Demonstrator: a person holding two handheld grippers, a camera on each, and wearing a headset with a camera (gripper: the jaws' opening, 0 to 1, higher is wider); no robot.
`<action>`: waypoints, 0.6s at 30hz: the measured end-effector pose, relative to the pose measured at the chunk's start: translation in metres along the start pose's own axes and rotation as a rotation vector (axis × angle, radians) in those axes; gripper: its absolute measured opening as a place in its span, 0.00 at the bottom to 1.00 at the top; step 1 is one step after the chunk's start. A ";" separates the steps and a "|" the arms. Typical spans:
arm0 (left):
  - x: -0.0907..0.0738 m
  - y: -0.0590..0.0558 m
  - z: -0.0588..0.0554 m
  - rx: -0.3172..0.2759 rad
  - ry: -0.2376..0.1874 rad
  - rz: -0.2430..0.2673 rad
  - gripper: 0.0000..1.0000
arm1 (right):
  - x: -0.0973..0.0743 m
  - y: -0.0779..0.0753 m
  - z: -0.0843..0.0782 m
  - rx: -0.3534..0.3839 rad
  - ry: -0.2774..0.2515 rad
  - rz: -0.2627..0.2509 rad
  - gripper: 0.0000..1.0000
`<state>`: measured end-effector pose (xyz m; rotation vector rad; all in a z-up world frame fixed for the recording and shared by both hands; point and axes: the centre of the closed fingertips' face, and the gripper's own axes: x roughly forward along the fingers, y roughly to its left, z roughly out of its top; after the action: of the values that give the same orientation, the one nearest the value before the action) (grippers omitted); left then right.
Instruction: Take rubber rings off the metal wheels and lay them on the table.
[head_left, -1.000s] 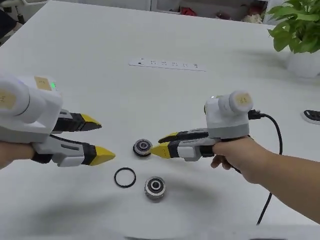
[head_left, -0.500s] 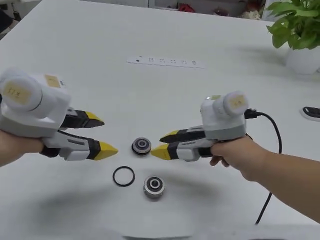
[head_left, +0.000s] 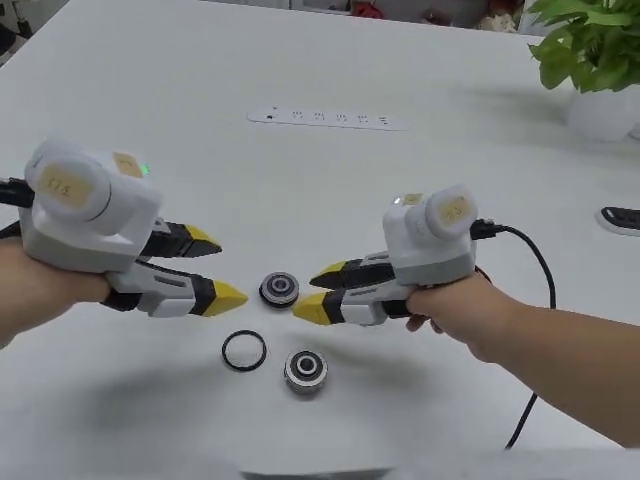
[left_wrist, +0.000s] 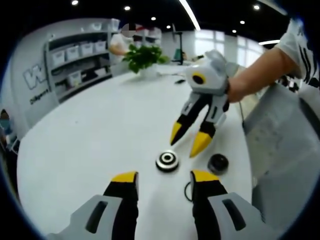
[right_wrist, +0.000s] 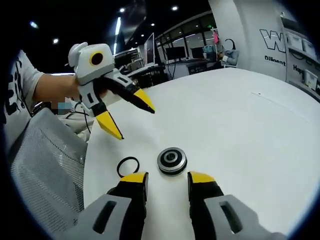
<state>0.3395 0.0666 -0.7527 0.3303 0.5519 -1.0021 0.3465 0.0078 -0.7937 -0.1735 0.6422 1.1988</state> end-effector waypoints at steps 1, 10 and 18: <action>0.002 0.000 -0.001 0.001 0.003 -0.001 0.42 | 0.001 0.000 0.000 -0.002 0.001 0.000 0.28; 0.014 -0.003 -0.001 -0.010 0.007 -0.018 0.41 | 0.006 -0.002 -0.002 -0.015 0.005 -0.010 0.28; 0.025 -0.004 -0.002 -0.010 0.018 -0.030 0.39 | 0.009 -0.002 -0.001 -0.027 -0.004 -0.011 0.27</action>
<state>0.3463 0.0482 -0.7692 0.3235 0.5796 -1.0258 0.3503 0.0136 -0.7995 -0.1970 0.6210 1.1974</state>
